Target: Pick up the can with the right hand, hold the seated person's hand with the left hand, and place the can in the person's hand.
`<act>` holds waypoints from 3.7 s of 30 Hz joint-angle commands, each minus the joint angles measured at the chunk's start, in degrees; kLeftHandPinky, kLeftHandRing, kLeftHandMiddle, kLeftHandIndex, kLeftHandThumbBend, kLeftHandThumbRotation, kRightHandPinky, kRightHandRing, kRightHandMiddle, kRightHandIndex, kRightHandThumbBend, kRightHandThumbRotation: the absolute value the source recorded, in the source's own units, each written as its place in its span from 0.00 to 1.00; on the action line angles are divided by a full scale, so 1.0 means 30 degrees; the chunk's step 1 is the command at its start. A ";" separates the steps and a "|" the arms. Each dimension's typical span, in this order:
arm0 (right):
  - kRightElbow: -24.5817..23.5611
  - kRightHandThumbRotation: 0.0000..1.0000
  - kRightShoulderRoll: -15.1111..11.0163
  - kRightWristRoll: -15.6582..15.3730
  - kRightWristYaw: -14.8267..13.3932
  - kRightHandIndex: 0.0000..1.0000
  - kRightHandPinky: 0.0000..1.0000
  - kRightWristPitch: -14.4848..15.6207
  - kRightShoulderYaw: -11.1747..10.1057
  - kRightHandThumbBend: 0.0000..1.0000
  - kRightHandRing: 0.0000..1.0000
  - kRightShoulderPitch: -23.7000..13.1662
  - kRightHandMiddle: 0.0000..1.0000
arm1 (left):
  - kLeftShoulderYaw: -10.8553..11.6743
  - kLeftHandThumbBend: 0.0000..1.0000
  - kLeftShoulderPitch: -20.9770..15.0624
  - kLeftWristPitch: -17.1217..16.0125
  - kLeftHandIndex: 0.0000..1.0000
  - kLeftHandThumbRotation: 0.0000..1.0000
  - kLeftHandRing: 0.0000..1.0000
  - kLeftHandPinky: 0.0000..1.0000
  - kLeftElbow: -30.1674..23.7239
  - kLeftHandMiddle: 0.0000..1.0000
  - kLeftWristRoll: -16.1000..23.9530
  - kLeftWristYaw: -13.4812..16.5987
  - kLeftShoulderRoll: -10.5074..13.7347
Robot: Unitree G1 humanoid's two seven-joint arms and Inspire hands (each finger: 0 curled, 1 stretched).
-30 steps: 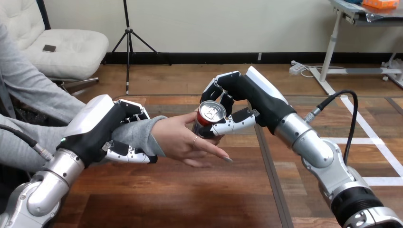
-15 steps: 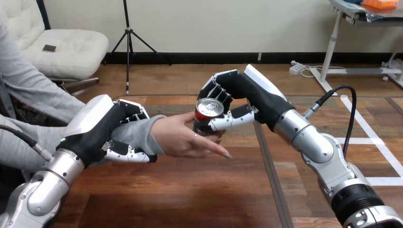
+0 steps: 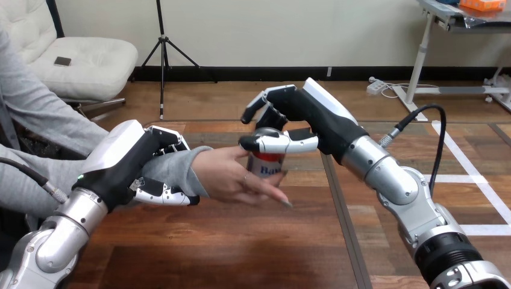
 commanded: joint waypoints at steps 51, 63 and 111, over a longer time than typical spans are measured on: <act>-0.4432 1.00 -0.0093 0.6176 0.3296 0.85 0.67 0.0915 -0.1892 1.00 0.78 0.3131 0.84 | 0.1754 0.78 0.3578 0.2201 0.74 0.60 0.69 0.52 -0.7501 0.74 -0.0332 0.1790 -0.1143; -0.5783 1.00 0.0227 0.8117 0.3892 0.83 0.72 0.0501 -0.2739 1.00 0.80 0.4698 0.81 | 0.2145 0.64 0.4939 0.0331 0.73 0.60 0.68 0.52 -0.7872 0.73 -0.2756 0.1669 -0.2071; -1.1150 1.00 0.2591 1.3121 0.5187 0.87 0.92 0.0735 -0.4138 0.91 0.91 1.3220 0.89 | 0.2353 0.33 0.8368 -0.5837 0.75 0.77 0.75 0.60 -0.4784 0.75 -0.8041 0.0508 -0.7401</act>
